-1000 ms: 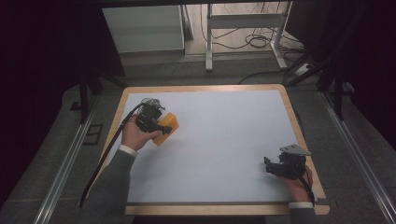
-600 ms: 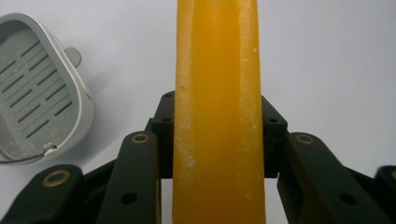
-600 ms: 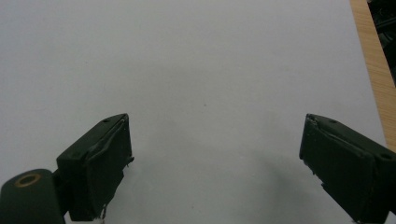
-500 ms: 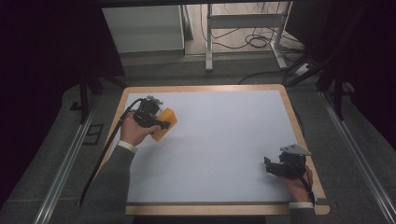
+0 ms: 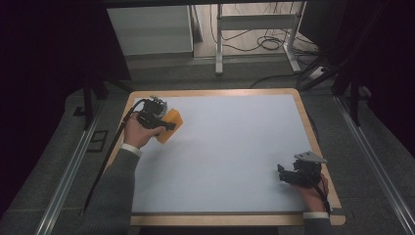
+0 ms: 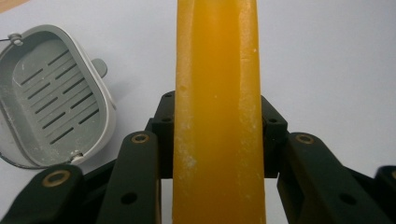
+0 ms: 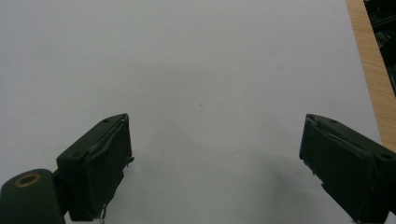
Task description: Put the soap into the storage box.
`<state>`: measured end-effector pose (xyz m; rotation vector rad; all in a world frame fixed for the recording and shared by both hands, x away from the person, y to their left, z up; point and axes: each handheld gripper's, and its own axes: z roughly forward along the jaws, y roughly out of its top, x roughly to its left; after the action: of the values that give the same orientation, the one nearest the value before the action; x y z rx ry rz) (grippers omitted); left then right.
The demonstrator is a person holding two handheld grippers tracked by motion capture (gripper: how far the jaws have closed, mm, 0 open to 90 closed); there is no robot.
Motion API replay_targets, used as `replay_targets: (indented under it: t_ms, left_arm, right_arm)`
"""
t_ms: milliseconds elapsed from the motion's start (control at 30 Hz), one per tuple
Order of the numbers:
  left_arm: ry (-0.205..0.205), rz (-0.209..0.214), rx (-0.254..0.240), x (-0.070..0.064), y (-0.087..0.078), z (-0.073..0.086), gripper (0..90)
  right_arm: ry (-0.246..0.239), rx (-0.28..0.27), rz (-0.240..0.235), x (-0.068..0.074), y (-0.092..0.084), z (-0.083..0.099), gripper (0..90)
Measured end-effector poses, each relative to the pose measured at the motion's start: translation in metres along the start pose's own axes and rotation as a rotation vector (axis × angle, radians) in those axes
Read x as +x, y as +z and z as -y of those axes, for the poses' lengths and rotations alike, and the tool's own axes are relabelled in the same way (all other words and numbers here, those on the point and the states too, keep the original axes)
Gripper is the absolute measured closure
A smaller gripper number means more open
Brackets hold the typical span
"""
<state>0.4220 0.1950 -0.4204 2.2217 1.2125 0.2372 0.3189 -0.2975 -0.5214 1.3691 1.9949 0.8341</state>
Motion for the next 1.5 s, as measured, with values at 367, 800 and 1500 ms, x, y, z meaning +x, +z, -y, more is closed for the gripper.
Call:
replay_targets:
  t_ms: [367,800,1500]
  left_arm:
    - [-0.036,0.005,-0.015,0.012,-0.001,-0.009,61.2]
    - [-0.086,0.005,-0.027,0.027,0.001,-0.017,61.2]
    - [-0.227,-0.020,-0.045,0.066,0.013,-0.025,61.3]
  right_arm:
    - [0.000,0.002,0.003,0.000,0.001,0.000,9.2]
    - [0.005,0.007,0.009,0.001,0.001,0.001,9.2]
    - [0.005,0.008,0.015,0.000,0.002,0.001,9.2]
